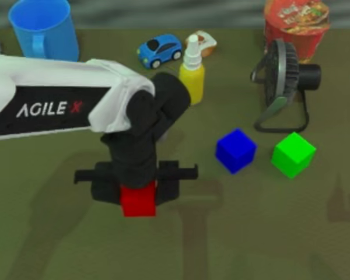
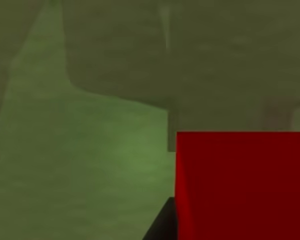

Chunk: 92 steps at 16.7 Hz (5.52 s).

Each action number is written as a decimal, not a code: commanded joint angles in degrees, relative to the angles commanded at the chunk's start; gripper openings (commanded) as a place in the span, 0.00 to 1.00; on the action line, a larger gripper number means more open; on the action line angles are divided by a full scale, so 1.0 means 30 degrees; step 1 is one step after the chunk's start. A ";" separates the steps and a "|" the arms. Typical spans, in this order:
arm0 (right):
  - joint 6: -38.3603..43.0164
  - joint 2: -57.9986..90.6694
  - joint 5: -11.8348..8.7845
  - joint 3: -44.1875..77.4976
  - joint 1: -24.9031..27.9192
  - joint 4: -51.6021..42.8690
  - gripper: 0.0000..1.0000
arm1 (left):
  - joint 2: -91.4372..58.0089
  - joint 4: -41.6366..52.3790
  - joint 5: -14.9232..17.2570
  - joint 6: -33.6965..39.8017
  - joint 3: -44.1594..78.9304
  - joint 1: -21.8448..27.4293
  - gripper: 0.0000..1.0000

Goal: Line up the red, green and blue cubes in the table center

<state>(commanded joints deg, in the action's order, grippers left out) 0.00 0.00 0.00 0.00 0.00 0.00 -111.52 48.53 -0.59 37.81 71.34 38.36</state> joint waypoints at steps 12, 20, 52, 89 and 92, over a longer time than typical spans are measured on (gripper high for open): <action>0.0000 0.0000 0.0000 0.0000 0.0000 0.0000 1.00 | -0.0640 -0.1330 -0.0020 -0.0020 -0.0829 0.0005 0.38; 0.0000 0.0000 0.0000 0.0000 0.0000 0.0000 1.00 | -0.0640 -0.1330 -0.0020 -0.0020 -0.0829 0.0005 0.98; -0.1764 0.8983 -0.0064 0.8056 0.1571 -0.5253 1.00 | 0.9666 -0.0888 -0.0282 -0.0861 -0.4600 -0.3924 1.00; -0.7040 4.2532 0.0064 2.8766 0.6015 -1.6233 1.00 | 3.7174 -1.6178 0.0196 -1.2604 -2.3779 -1.3169 1.00; -0.7040 4.2532 0.0064 2.8766 0.6015 -1.6233 0.85 | 3.7174 -1.6178 0.0196 -1.2604 -2.3779 -1.3169 1.00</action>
<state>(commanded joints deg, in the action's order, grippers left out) -21.12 127.60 0.19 86.30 18.05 -48.70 0.00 0.00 0.00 0.00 0.00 -1.15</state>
